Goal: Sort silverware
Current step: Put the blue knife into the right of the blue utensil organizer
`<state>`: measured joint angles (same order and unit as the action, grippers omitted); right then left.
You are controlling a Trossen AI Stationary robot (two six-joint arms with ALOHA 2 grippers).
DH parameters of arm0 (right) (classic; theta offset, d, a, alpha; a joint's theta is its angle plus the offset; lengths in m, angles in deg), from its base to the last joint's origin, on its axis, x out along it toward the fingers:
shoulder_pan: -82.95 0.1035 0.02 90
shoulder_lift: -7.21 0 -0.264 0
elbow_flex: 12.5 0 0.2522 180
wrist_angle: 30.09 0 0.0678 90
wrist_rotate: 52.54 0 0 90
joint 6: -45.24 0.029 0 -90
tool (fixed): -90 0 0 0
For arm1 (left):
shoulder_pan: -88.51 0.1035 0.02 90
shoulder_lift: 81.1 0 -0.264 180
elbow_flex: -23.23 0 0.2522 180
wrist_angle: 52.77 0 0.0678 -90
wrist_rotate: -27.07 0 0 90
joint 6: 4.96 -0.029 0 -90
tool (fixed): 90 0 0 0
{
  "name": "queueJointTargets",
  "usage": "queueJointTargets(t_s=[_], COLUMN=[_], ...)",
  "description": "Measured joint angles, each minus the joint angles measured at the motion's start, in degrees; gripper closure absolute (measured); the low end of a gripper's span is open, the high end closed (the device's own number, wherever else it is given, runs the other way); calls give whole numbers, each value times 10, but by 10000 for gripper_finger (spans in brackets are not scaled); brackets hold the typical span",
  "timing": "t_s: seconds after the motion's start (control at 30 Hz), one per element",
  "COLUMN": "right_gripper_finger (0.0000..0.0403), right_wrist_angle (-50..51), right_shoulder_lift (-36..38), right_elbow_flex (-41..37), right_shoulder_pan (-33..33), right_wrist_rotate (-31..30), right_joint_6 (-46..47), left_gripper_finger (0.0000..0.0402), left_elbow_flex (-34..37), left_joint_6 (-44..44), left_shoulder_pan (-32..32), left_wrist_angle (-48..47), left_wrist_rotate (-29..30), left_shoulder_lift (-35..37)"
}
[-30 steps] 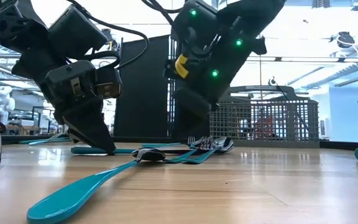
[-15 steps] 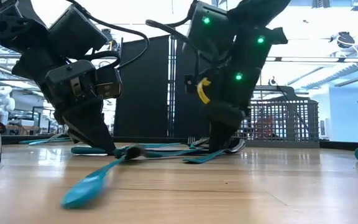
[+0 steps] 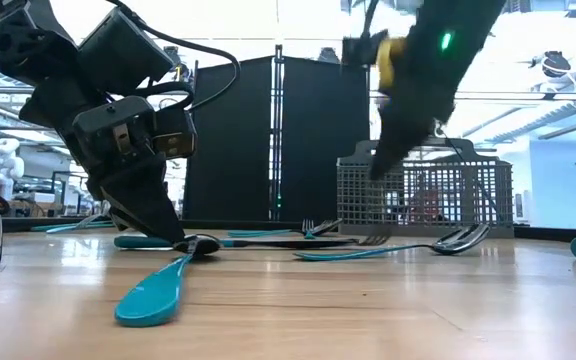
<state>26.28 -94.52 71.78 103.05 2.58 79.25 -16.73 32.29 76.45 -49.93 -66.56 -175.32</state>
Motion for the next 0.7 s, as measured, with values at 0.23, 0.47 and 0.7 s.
queueJointTargets(t_s=[0.23, 0.47, 0.7], right_gripper_finger=[300, 300, 300], right_wrist_angle=[-211, -351, -348], right_shoulder_lift=[8, -76, -128], right_elbow_flex=[-5, -14, -14], right_shoulder_pan=[7, -24, -56], right_wrist_rotate=[13, 125, 128], right_joint_6=[-159, -280, -287], left_gripper_finger=[334, 334, 334], left_elbow_flex=[0, 2, 2], left_joint_6=[0, 0, 0], left_shoulder_pan=[7, 31, 49], left_wrist_angle=[4, 18, 18], left_wrist_rotate=[-33, -97, -141], left_shoulder_lift=[0, -2, -3])
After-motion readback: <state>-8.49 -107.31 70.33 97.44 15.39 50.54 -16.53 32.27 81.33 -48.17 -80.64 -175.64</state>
